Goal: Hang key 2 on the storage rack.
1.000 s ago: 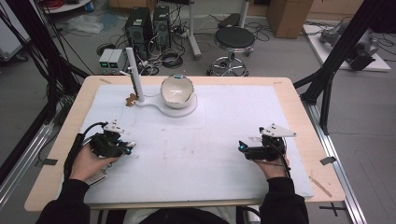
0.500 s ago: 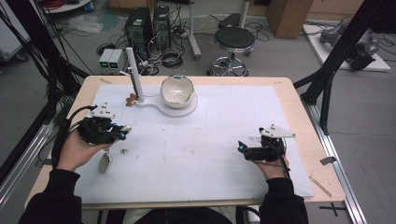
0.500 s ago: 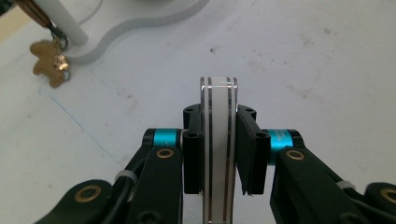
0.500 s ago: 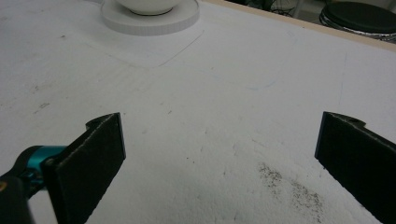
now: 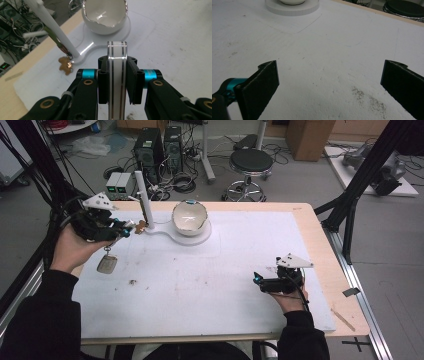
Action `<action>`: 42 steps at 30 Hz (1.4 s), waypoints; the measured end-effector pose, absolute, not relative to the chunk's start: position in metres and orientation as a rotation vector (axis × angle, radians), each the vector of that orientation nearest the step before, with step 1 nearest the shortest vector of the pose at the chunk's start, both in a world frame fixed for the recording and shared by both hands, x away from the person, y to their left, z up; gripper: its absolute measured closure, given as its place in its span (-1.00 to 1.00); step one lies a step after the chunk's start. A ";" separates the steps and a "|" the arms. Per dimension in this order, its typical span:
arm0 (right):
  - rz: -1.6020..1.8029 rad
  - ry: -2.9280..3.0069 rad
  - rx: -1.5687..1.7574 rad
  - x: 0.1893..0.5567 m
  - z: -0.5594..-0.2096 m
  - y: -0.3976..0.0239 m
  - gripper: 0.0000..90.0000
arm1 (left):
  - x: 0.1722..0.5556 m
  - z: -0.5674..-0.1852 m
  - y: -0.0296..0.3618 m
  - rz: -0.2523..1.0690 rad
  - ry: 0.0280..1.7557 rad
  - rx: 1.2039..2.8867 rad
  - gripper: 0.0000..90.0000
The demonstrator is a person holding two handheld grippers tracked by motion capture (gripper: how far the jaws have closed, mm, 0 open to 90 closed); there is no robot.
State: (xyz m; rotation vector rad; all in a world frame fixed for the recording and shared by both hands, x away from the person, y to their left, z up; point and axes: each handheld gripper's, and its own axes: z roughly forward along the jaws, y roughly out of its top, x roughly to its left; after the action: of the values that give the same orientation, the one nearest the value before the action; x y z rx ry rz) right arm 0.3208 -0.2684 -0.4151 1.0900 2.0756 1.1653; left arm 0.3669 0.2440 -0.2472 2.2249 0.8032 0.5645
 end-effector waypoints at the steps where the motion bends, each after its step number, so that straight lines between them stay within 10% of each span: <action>1: 1.163 2.075 1.091 0.321 -0.415 -0.268 -0.98 | 0.374 -0.240 0.244 0.578 0.812 2.221 0.65; 42: 1.181 2.081 1.100 0.327 -0.417 -0.271 -0.98 | 0.468 -0.205 0.235 0.680 0.939 1.990 0.65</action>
State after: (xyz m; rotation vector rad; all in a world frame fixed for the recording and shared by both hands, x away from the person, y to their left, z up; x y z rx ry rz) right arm 0.3272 -0.2713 -0.4171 1.0996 2.0814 1.1805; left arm 0.4681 0.2349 -0.2049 1.9902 0.9386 0.6796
